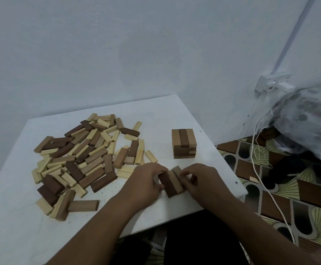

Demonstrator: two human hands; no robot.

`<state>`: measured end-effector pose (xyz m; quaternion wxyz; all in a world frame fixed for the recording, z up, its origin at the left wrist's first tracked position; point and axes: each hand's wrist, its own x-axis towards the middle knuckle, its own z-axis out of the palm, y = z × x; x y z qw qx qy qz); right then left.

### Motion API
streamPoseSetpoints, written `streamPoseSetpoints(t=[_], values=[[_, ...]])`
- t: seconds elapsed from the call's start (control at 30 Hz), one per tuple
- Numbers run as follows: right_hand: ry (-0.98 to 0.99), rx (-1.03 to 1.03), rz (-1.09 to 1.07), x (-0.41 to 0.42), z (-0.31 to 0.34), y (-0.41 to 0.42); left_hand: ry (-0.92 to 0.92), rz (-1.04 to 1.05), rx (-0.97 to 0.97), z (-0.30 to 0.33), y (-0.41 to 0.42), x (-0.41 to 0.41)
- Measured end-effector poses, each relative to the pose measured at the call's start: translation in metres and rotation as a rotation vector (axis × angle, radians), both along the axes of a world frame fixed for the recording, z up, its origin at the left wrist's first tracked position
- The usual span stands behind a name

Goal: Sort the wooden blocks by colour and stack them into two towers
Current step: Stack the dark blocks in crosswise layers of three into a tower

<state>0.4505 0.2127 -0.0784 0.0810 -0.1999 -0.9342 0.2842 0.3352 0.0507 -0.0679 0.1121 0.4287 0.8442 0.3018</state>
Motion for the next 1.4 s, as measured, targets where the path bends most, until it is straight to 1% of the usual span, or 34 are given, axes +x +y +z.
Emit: streamPoseSetpoints(t=[0.1,0.23,0.43,0.7,0.87,0.97,1.07,1.2,1.27,1.33,1.4], values=[[-0.03,0.003,0.054,0.0,0.001,0.002,0.014,-0.027,-0.014,0.003,0.002,0.001],[-0.119,-0.043,0.148,0.002,0.008,0.009,0.014,-0.025,-0.023,0.004,0.002,0.001],[-0.026,-0.012,0.171,0.002,0.002,0.009,0.01,0.015,-0.015,0.0,0.003,0.001],[-0.062,0.046,0.207,-0.001,0.002,0.007,-0.007,0.027,0.015,-0.003,0.002,-0.001],[-0.091,-0.003,0.199,-0.003,0.0,0.006,-0.006,0.029,0.04,-0.007,0.002,-0.002],[-0.073,0.03,0.197,-0.001,0.001,0.006,-0.006,0.031,0.053,-0.009,0.003,-0.002],[-0.072,0.012,0.159,0.002,0.002,-0.002,0.022,0.035,0.055,-0.011,0.002,-0.002],[0.0,0.059,0.146,-0.001,-0.004,-0.01,0.031,0.012,0.041,-0.013,-0.001,-0.004],[0.023,0.034,0.147,-0.003,-0.006,-0.01,0.049,0.005,0.017,-0.012,-0.001,-0.005],[-0.002,-0.019,0.154,-0.003,-0.005,-0.007,0.048,-0.005,0.004,-0.012,-0.003,-0.008],[-0.055,-0.063,0.19,-0.003,-0.003,-0.003,-0.035,-0.074,0.005,-0.011,-0.006,-0.01]])
